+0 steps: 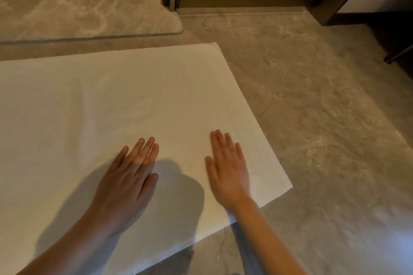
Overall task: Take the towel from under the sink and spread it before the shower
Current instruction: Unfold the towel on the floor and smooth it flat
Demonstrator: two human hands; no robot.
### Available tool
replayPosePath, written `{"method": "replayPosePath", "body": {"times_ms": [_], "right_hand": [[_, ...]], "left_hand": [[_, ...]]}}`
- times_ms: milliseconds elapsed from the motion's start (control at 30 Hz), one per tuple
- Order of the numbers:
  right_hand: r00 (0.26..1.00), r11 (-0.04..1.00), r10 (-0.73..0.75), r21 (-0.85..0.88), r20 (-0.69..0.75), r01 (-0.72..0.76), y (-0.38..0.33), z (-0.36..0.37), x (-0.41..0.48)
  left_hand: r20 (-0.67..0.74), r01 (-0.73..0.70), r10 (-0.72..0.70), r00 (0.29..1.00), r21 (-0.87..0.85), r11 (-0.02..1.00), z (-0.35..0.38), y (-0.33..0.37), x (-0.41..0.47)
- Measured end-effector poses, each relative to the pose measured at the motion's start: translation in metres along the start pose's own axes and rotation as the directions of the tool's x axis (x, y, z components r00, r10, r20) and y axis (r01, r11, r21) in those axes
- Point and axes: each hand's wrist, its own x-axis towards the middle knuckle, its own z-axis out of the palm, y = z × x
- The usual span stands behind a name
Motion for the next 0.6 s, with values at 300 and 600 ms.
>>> {"method": "replayPosePath", "body": {"times_ms": [300, 600], "right_hand": [[0.97, 0.971, 0.241, 0.013, -0.032, -0.241, 0.087, -0.021, -0.019], [0.991, 0.994, 0.099, 0.046, -0.092, -0.095, 0.017, -0.023, -0.006]], "left_hand": [[0.01, -0.001, 0.001, 1.0, 0.012, 1.0, 0.0, -0.001, 0.001], [-0.089, -0.023, 0.014, 0.996, -0.098, 0.995, -0.009, 0.004, -0.002]]}}
